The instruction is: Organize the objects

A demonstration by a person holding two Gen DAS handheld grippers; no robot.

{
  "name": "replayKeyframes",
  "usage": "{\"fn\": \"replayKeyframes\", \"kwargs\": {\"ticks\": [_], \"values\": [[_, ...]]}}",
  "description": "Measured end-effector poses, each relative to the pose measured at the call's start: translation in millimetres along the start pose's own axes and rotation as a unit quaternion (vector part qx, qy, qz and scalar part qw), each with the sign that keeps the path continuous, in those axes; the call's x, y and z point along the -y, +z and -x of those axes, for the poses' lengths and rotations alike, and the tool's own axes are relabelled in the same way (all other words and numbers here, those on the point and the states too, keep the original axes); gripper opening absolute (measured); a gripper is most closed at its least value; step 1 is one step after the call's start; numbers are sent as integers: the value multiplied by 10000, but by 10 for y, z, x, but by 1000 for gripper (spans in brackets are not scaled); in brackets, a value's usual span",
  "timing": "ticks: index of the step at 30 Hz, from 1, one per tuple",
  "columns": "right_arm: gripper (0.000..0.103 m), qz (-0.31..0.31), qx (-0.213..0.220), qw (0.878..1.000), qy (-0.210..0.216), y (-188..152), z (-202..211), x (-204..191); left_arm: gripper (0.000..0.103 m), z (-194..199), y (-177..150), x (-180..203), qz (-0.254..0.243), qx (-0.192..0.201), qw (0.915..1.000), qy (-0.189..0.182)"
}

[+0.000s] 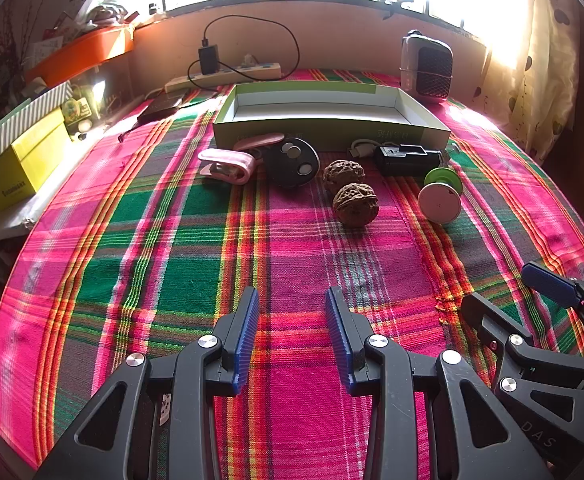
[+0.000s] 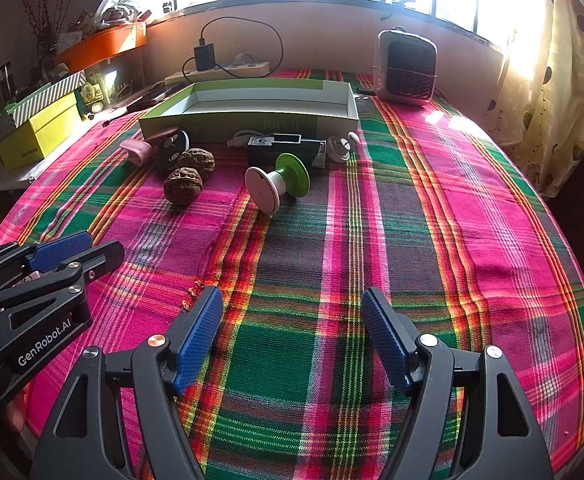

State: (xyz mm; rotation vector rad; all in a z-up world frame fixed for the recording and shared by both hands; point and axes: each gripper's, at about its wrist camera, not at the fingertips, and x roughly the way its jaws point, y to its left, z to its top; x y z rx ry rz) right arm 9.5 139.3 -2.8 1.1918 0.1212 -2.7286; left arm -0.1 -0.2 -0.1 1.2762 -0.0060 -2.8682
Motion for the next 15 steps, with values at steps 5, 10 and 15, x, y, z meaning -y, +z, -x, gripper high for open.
{"fn": "replayKeyframes", "kwargs": {"ticks": [5, 10, 15], "values": [[72, -1, 1, 10000, 0, 0, 0, -3, 33, 0, 0, 0, -3, 1, 10000, 0], [72, 0, 2, 10000, 0, 0, 2, -2, 33, 0, 0, -1, -2, 2, 10000, 1], [72, 2, 0, 10000, 2, 1, 5, 0, 33, 0, 1, -9, 1, -7, 10000, -18]]}}
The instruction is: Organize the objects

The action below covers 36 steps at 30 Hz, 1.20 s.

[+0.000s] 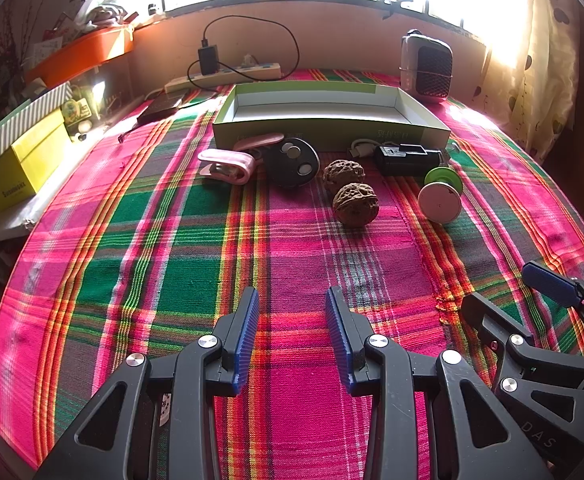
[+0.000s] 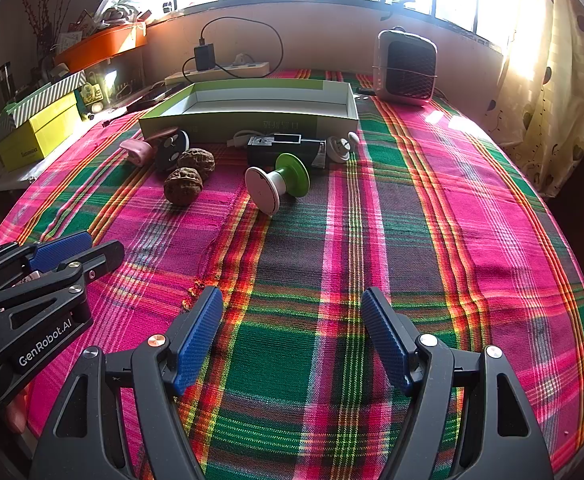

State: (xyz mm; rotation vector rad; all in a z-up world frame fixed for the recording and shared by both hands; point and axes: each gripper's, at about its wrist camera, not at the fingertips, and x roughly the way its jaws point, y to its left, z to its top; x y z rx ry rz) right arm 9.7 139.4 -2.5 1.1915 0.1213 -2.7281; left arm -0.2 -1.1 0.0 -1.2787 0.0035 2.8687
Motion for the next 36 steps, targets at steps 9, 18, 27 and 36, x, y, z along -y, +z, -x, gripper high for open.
{"fn": "replayKeyframes", "kwargs": {"ticks": [9, 18, 27, 36], "values": [[72, 212, -126, 9995, 191, 43, -8, 33, 33, -13, 10, -30, -43, -72, 9999, -96], [72, 590, -406, 9964, 462, 95, -36, 55, 32, 226, 40, -177, -213, 83, 9990, -389], [72, 597, -497, 9954, 567, 132, -60, 104, 33, 540, -96, -532, -239, 290, 9982, -467], [72, 349, 25, 9950, 936, 237, 145, 188, 36, 625, -314, -702, -249, 239, 9964, -770]]}}
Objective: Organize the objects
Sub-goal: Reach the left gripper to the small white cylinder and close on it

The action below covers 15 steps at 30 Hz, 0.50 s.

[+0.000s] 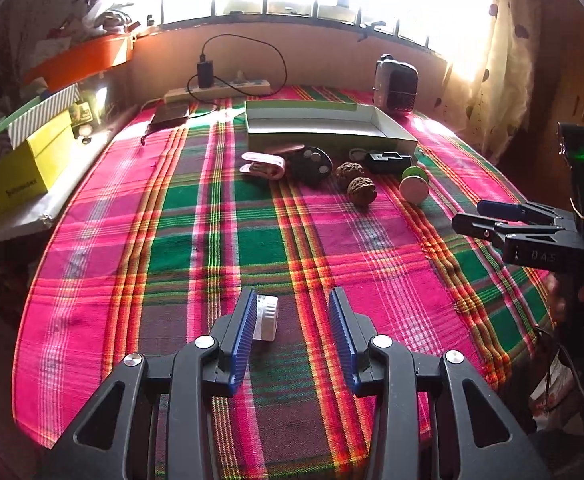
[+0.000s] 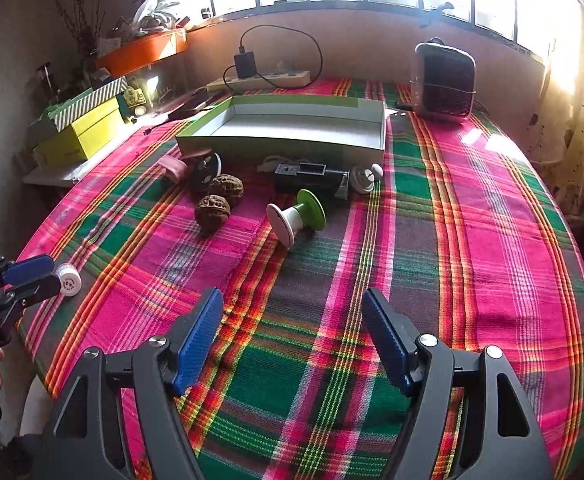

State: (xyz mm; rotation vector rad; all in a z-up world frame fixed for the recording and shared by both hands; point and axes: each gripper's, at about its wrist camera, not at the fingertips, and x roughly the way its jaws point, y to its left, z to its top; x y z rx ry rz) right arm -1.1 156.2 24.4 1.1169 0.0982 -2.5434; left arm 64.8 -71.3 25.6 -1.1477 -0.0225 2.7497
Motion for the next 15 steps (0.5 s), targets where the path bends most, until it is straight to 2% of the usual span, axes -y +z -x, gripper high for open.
{"fn": "replayKeyframes", "kwargs": {"ticks": [4, 6, 10, 15], "values": [[72, 47, 97, 9999, 55, 39, 15, -30, 36, -47, -27, -14, 51, -33, 10000, 41], [72, 55, 77, 9999, 48, 47, -4, -46, 36, -55, -31, -2, 1, 22, 9998, 205], [72, 92, 22, 9999, 53, 47, -42, -70, 36, -71, -32, -57, 94, 18, 9998, 167], [72, 82, -44, 9999, 74, 55, -108, -84, 36, -135, -39, -103, 111, -41, 9995, 288]]}}
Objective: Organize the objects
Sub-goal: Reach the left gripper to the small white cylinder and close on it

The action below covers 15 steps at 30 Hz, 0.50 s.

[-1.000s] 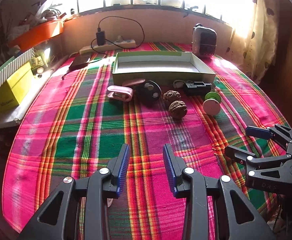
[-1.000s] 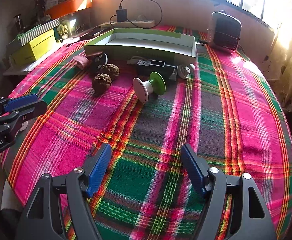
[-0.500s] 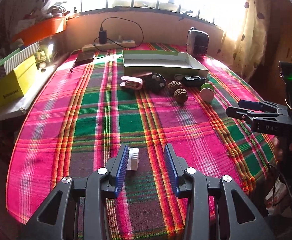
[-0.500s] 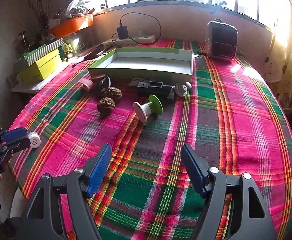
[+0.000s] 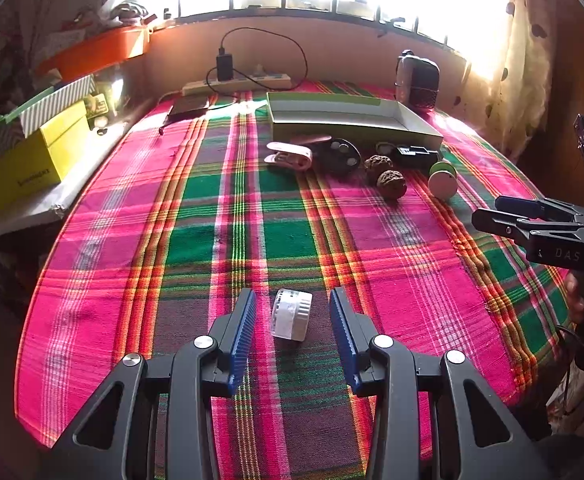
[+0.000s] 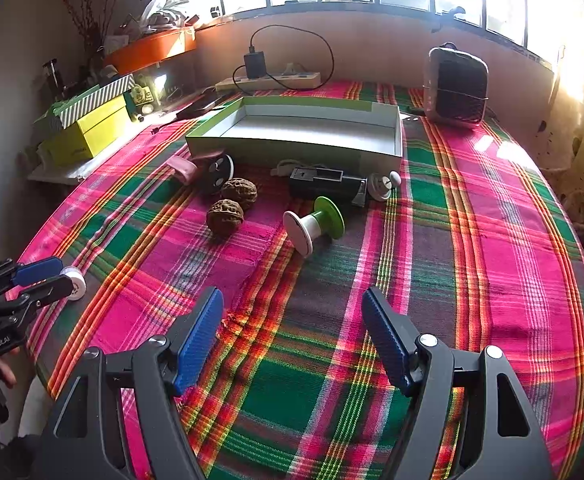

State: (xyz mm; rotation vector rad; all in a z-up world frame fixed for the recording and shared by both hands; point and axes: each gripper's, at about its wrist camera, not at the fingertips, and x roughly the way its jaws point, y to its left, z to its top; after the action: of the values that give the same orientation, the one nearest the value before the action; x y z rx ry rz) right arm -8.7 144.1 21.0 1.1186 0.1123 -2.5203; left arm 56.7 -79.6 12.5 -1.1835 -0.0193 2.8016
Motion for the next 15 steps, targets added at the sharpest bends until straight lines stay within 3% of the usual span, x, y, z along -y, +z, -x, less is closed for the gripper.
{"fn": "replayKeyframes", "kwargs": {"ticks": [12, 15], "values": [[72, 11, -166, 9998, -60, 37, -135, 5, 36, -167, -13, -77, 146, -244, 9996, -3], [72, 3, -198, 9998, -71, 54, -165, 5, 28, -194, -1, -54, 77, -260, 9996, -21]]}}
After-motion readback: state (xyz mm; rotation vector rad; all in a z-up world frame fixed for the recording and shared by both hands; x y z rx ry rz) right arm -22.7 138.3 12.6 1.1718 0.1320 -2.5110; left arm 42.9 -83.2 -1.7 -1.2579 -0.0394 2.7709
